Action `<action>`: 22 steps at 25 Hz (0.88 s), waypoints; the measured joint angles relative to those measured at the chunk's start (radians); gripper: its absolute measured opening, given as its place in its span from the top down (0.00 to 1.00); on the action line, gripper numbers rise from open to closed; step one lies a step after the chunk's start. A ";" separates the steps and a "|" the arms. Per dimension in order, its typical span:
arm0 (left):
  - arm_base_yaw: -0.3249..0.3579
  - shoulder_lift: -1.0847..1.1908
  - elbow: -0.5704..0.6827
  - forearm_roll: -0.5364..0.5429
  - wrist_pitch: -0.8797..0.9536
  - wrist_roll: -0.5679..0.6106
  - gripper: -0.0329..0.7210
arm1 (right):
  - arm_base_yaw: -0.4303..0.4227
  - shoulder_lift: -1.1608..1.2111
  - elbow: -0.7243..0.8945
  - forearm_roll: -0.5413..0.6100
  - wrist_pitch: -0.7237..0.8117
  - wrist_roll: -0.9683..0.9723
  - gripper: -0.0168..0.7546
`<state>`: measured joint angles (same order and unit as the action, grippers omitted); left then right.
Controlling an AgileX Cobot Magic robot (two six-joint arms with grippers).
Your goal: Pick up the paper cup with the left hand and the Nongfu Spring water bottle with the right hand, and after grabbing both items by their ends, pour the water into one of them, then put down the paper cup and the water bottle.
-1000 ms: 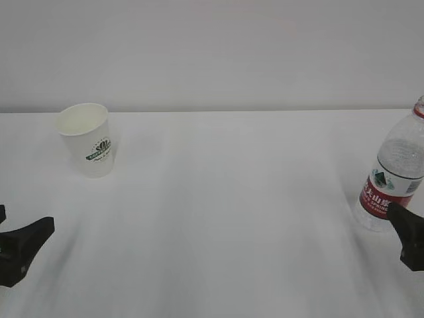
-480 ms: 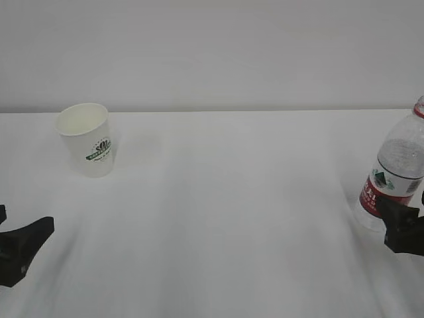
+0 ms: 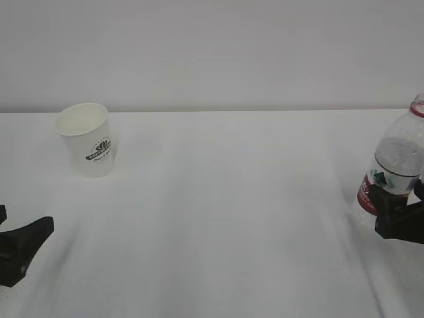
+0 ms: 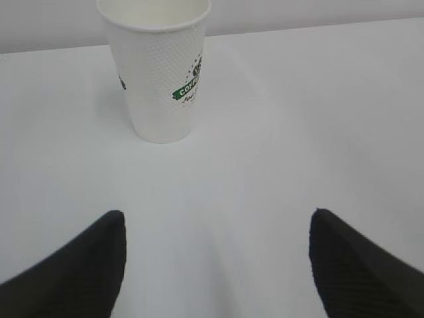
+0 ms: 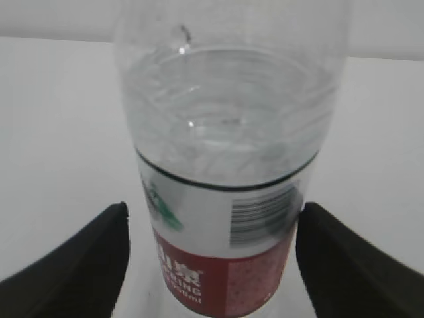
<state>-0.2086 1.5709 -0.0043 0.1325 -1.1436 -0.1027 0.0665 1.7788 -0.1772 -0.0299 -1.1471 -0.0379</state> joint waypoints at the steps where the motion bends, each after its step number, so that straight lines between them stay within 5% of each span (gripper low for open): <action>1: 0.000 0.000 0.000 0.000 0.000 0.000 0.13 | 0.000 0.006 -0.007 0.001 0.000 0.000 0.21; 22: 0.000 0.001 0.000 0.000 -0.001 0.000 0.14 | 0.000 0.100 -0.076 0.010 -0.002 0.000 0.12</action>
<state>-0.2086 1.5724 -0.0043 0.1325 -1.1443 -0.1027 0.0665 1.8790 -0.2533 -0.0195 -1.1489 -0.0379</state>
